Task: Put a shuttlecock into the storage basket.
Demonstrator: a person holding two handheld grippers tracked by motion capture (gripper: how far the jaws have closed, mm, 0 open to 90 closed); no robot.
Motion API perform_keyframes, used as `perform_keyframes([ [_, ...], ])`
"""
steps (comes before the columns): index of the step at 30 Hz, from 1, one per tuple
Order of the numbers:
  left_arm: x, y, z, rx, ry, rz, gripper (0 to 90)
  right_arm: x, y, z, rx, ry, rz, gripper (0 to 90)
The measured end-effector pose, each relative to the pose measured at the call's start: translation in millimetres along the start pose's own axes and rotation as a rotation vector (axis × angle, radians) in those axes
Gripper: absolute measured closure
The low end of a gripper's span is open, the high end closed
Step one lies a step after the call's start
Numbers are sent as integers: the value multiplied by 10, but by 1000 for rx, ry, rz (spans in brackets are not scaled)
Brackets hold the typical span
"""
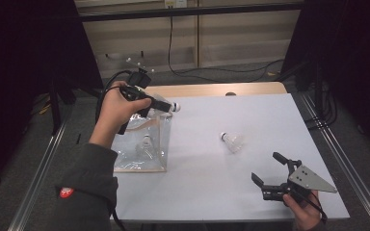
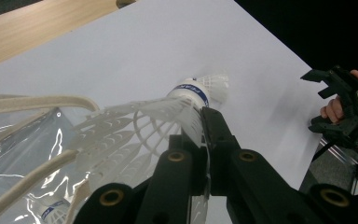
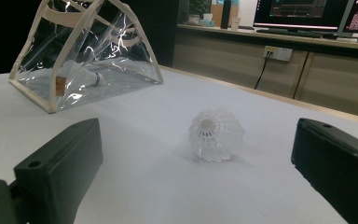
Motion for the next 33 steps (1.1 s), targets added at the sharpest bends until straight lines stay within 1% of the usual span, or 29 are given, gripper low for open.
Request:
perform_keyframes([
  [2, -11, -16, -3, 0, 1, -3, 892, 0, 0, 0, 0, 0, 0, 17],
  [4, -16, -26, -7, -10, 9, -3, 891, -1, 2, 0, -1, 0, 0, 17],
  [10, -39, -69, -13, -18, 14, -20, 892, 0, -2, -2, 3, 2, 1, 17],
  [12, -49, -85, -16, -16, 13, -18, 891, 0, -6, -2, 3, 0, -2, 17],
  [15, -62, -106, -21, -26, 19, -29, 891, -2, -4, -3, 3, 1, 0, 17],
  [16, -67, -116, -22, -27, 20, -31, 891, -1, -4, -3, 3, 1, 0, 17],
  [17, -75, -129, -23, -20, 14, -30, 891, 0, -2, -2, 3, 3, 1, 17],
  [21, -93, -167, -22, -25, 21, -37, 891, 1, -8, -3, 3, 3, -2, 17],
  [31, -133, -259, -12, -46, 33, -76, 890, 0, -7, -5, 3, 2, 0, 17],
  [33, -140, -273, -11, -51, 39, -90, 890, 0, -8, -5, 4, 3, -1, 17],
])
Point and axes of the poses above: each handheld gripper's, and its own axes: x roughly forward along the jaws, z roughly out of its underside, y roughly to its right, the point moved 2 cm from there along x, roughly forward along the jaws, and after that the axes turned 7 degrees about y, right-handed, at the moved point
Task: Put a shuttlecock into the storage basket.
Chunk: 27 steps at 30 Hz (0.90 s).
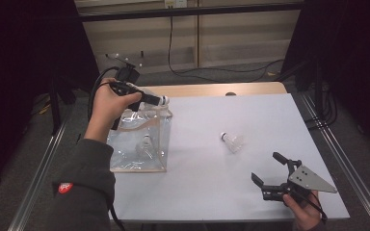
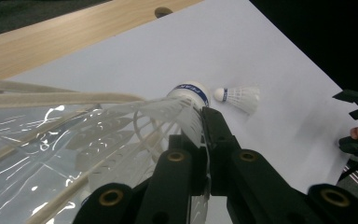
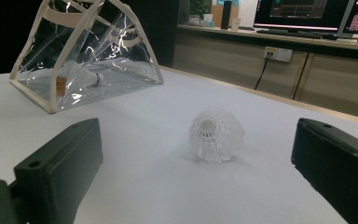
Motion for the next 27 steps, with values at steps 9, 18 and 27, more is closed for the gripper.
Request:
perform_keyframes([
  [9, -34, -69, 7, -8, 2, -14, 889, 3, -3, 2, -1, 0, -3, 17],
  [18, -95, -136, -5, -13, 8, -31, 889, 6, -4, 5, 1, -1, -4, 17],
  [27, -75, -181, -14, -19, 10, -56, 889, 8, -5, 7, 1, -4, -3, 17],
])
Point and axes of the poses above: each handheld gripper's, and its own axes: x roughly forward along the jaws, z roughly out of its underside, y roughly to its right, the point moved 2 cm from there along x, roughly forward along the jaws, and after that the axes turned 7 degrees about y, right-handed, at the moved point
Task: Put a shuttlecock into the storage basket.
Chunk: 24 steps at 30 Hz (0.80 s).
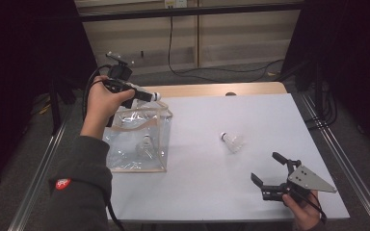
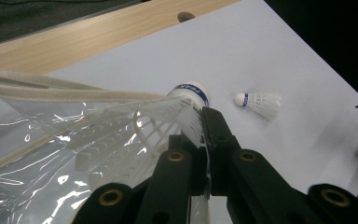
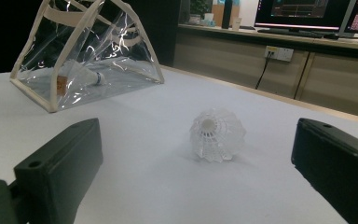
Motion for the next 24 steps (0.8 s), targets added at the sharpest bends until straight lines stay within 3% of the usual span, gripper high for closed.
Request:
perform_keyframes([
  [24, -34, -160, 7, -29, 19, -49, 889, -2, 3, 0, 4, -1, -4, 17],
])
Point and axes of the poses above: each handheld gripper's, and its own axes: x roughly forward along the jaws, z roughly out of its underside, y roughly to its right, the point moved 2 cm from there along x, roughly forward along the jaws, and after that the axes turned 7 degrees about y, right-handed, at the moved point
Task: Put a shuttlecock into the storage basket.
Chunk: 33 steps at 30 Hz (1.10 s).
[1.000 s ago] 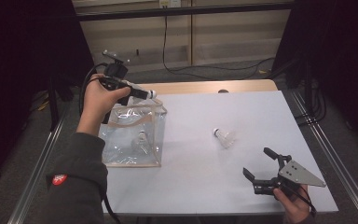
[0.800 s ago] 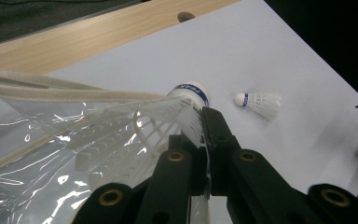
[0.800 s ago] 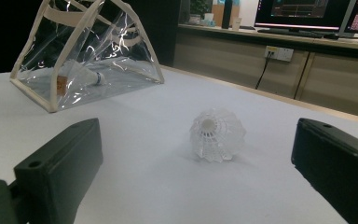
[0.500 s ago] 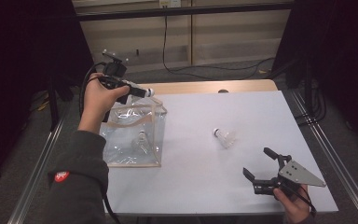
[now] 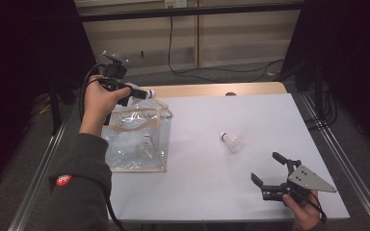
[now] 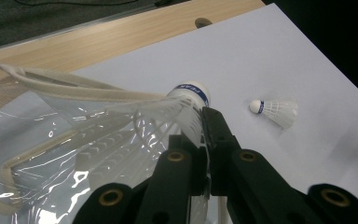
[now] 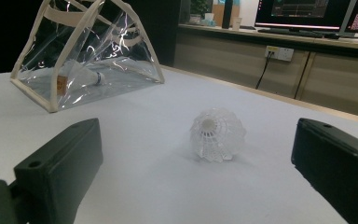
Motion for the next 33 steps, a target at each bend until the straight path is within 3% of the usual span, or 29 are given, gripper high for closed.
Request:
perform_keyframes([
  [33, -27, -206, 18, -41, 30, -78, 888, -4, 8, -3, -7, 3, 4, 17],
])
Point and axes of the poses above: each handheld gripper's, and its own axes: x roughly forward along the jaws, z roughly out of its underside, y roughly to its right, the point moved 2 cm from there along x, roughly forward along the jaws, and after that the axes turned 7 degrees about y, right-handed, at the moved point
